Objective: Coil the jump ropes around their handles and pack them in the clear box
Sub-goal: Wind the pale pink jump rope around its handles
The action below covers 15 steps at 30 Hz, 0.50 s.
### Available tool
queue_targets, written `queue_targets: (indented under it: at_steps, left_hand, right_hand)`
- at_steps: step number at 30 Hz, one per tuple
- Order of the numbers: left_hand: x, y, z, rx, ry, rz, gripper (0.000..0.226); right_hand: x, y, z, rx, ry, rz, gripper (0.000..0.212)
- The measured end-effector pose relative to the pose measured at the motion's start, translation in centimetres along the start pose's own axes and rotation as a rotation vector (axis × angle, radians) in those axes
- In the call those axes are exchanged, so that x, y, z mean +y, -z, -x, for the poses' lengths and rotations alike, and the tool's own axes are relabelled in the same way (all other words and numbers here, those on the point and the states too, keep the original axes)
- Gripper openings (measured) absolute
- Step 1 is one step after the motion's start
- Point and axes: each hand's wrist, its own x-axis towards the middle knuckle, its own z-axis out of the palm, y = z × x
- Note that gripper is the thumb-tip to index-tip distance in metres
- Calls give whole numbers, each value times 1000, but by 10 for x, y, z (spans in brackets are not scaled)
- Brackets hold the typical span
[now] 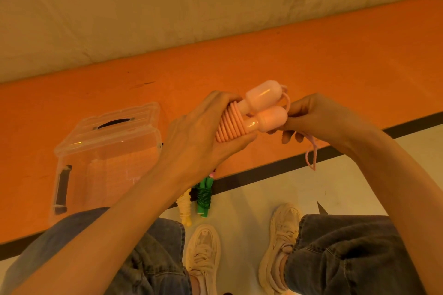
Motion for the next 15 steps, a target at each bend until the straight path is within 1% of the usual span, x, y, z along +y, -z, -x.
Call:
queue_targets:
  at_steps: [2, 4, 10, 15]
  left_hand:
    - [0, 0, 1, 8, 49, 50, 52]
    - [1, 0, 0, 15, 111, 126, 51]
    - [4, 3, -3, 49, 222, 339, 47]
    - [3, 0, -4, 57, 242, 372, 50]
  right_hand:
    - [1, -1, 3, -7, 1, -45, 12]
    - [3, -2, 5, -9, 5, -55, 9]
    - [3, -6, 11, -49, 30, -60, 10]
    - [1, -16, 18, -121, 80, -78, 7]
